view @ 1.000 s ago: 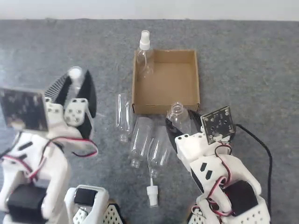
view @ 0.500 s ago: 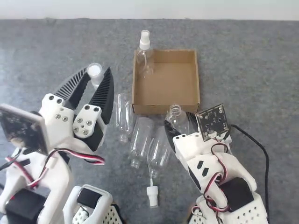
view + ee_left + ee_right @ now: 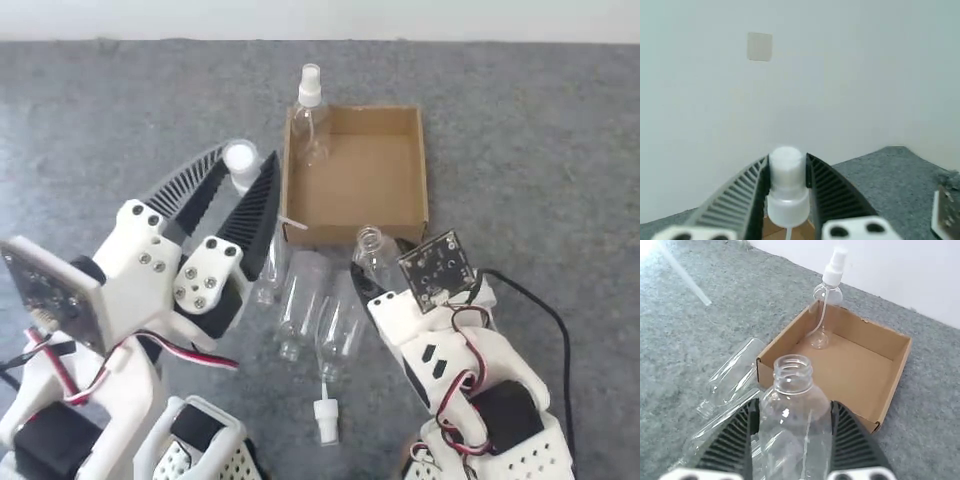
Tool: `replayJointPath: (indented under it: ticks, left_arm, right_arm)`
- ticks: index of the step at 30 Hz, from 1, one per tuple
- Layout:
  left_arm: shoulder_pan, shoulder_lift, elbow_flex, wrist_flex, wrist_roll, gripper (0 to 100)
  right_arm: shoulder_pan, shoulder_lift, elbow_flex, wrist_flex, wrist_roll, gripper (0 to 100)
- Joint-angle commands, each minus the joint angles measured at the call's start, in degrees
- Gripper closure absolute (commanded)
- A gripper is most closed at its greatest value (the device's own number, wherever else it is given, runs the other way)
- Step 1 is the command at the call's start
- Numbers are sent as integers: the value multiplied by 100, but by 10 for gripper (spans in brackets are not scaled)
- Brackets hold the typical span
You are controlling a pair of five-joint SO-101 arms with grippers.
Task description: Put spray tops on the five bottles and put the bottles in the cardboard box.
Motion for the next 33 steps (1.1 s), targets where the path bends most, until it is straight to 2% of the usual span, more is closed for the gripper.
replayJointPath:
  ticks: [1,6,10,16,23,29,33]
  left_arm:
    - [220,-35,-31,-132,53,987]
    - [211,-35,101,-158,290,987]
    - [211,-35,215,-167,316,987]
    - [220,-35,215,-167,325,987]
    - [220,-35,382,-185,431,987]
    - [229,-35,787,-554,563,987]
    - [527,-35,866,-624,563,987]
  right_arm:
    - [-40,-84,70,-286,105,987]
    - [-277,-84,114,-321,633,987]
    - [-549,-84,123,-321,826,988]
    - [-558,-84,325,-593,1064,988]
    - [-567,-84,448,-743,1090,987]
    - [-567,-84,448,-734,1090,987]
    - [-655,-84,448,-734,1090,987]
